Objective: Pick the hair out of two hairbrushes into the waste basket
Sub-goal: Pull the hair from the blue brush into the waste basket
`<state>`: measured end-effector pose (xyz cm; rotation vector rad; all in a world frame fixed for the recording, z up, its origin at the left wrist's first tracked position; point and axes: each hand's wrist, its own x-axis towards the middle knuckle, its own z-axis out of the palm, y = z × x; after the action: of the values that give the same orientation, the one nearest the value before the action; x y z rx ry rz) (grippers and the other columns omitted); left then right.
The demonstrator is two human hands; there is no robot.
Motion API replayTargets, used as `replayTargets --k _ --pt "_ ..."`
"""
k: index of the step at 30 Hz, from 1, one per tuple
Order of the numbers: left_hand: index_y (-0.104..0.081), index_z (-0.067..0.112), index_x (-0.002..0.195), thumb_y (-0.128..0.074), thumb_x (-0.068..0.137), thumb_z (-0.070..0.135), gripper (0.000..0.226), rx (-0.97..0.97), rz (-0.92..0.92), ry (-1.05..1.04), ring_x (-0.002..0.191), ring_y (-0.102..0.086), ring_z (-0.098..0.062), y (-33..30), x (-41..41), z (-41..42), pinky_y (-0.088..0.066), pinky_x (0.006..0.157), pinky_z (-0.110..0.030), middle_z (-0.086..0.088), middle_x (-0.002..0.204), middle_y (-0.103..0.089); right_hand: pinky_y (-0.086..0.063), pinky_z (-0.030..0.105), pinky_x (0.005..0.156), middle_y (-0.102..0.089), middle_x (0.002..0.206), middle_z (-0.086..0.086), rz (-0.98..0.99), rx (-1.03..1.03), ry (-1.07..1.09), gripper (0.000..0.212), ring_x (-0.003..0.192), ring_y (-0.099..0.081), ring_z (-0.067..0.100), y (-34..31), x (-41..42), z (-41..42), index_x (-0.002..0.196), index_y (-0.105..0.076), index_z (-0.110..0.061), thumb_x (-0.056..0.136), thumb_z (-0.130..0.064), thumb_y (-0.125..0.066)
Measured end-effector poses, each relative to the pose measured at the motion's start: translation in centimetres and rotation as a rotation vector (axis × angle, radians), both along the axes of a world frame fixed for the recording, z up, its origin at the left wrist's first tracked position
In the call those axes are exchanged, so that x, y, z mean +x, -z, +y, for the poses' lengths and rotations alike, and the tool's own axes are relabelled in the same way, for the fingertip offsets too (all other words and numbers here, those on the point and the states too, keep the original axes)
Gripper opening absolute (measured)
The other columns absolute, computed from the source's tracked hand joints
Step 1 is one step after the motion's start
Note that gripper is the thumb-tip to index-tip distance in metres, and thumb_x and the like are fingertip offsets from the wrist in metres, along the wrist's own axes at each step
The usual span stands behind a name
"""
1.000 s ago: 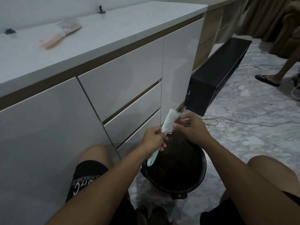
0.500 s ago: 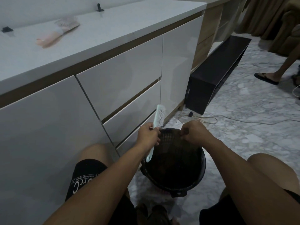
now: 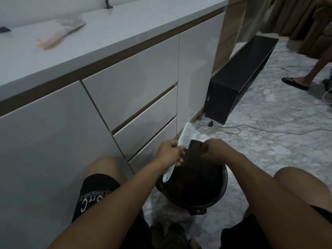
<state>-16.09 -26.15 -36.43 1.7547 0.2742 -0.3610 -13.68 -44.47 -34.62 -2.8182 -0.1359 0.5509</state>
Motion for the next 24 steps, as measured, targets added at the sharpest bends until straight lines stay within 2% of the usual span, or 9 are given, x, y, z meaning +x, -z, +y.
replayTargets --k 4,9,12,15,17,20,22,24 --pt "-0.063 0.004 0.112 -0.056 0.098 0.013 0.019 0.015 0.013 0.014 0.052 -0.058 -0.012 0.3 -0.1 0.0 -0.046 0.043 -0.02 -0.009 0.083 -0.067 -0.043 0.027 0.071 -0.066 0.112 0.01 0.014 -0.013 0.041 0.038 0.1 -0.061 0.026 0.5 0.0 -0.4 0.115 -0.066 -0.011 0.081 -0.027 -0.067" --pt "-0.063 0.001 0.115 -0.056 0.097 0.013 0.023 0.005 0.056 0.037 0.05 -0.058 -0.011 0.7 -0.4 -0.3 -0.046 0.043 -0.021 -0.007 0.079 -0.066 -0.046 0.029 0.075 -0.064 0.112 0.012 0.015 -0.021 0.017 0.034 0.103 -0.06 0.028 0.5 0.1 -0.4 0.113 -0.068 -0.007 0.081 -0.02 -0.066" --pt "-0.062 0.001 0.116 -0.055 0.098 0.013 0.023 -0.001 0.07 0.056 0.052 -0.057 -0.012 0.5 -0.6 -0.6 -0.046 0.043 -0.021 -0.007 0.08 -0.065 -0.046 0.029 0.07 -0.066 0.107 0.014 0.002 -0.012 0.064 0.026 0.095 -0.062 0.028 0.9 0.3 -0.5 0.105 -0.069 -0.005 0.083 -0.016 -0.061" --pt "-0.062 0.001 0.118 -0.056 0.098 0.014 0.025 0.007 0.072 0.079 0.055 -0.058 -0.013 0.4 -0.5 -0.7 -0.047 0.045 -0.022 -0.008 0.082 -0.066 -0.049 0.033 0.077 -0.066 0.11 0.014 -0.023 0.031 0.165 0.026 0.099 -0.062 0.029 0.9 0.5 -0.5 0.108 -0.067 -0.006 0.084 -0.011 -0.057" --pt "-0.061 0.001 0.121 -0.057 0.097 0.015 0.028 0.006 0.068 0.091 0.054 -0.059 -0.012 0.3 -0.4 -0.8 -0.047 0.045 -0.022 -0.007 0.082 -0.066 -0.049 0.037 0.084 -0.06 0.118 0.011 0.008 0.218 0.278 0.036 0.107 -0.058 0.029 0.7 0.8 -0.5 0.119 -0.058 -0.008 0.084 -0.009 -0.061" --pt "-0.061 0.001 0.121 -0.058 0.097 0.015 0.028 -0.001 0.055 0.114 0.052 -0.059 -0.011 -0.2 -0.2 -0.8 -0.047 0.044 -0.022 -0.008 0.082 -0.067 -0.05 0.04 0.084 -0.052 0.122 0.01 0.113 0.754 0.528 0.057 0.098 -0.056 0.022 -0.3 0.6 0.2 0.134 -0.041 -0.011 0.081 0.003 -0.058" --pt "-0.062 0.0 0.118 -0.058 0.097 0.014 0.026 -0.019 0.05 0.139 0.052 -0.059 -0.011 -0.8 0.0 -0.8 -0.047 0.044 -0.022 -0.009 0.083 -0.067 -0.05 0.043 0.088 -0.052 0.122 0.013 0.138 0.931 0.598 0.069 0.091 -0.054 0.019 -1.1 0.6 0.7 0.139 -0.037 -0.014 0.077 0.011 -0.05" --pt "-0.063 -0.001 0.115 -0.058 0.097 0.013 0.024 -0.04 0.051 0.153 0.05 -0.058 -0.012 -1.4 0.2 -0.7 -0.047 0.042 -0.022 -0.01 0.084 -0.068 -0.049 0.045 0.091 -0.054 0.114 0.011 0.18 1.052 0.646 0.071 0.094 -0.054 0.021 -1.5 0.7 1.0 0.138 -0.038 -0.017 0.074 0.014 -0.047"
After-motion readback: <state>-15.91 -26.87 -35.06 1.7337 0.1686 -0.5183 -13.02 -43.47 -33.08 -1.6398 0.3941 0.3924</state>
